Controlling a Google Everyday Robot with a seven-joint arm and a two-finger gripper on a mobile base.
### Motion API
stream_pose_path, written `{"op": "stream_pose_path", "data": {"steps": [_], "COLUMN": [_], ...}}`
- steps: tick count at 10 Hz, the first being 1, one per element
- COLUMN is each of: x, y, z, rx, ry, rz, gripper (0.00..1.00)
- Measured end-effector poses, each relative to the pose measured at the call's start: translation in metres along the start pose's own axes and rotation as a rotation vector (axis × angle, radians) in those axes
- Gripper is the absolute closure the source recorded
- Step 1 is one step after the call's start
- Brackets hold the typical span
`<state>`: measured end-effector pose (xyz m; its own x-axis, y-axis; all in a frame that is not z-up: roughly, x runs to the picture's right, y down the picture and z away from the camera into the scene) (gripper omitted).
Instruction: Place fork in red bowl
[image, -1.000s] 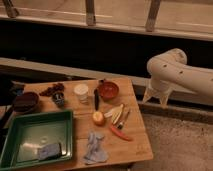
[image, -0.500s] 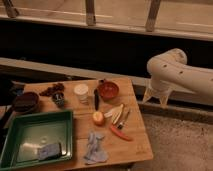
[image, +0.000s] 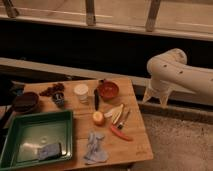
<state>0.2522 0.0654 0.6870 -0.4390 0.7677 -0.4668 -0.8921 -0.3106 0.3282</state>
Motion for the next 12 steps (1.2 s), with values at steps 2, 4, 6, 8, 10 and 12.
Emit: {"op": "stream_pose_path", "data": {"steps": [2, 4, 6, 8, 10, 12], "x": [0.000, 0.000, 0.000, 0.000, 0.004, 0.009], "y": [0.000, 0.000, 0.000, 0.000, 0.008, 0.034], "z": [0.000, 0.000, 0.000, 0.000, -0.001, 0.002], "rx": [0.000, 0.000, 0.000, 0.002, -0.031, -0.104], "ry": [0.000, 0.000, 0.000, -0.001, -0.053, -0.091], "rz": [0.000, 0.000, 0.000, -0.002, -0.040, -0.076], "gripper": [0.35, 0.35, 0.35, 0.35, 0.35, 0.35]}}
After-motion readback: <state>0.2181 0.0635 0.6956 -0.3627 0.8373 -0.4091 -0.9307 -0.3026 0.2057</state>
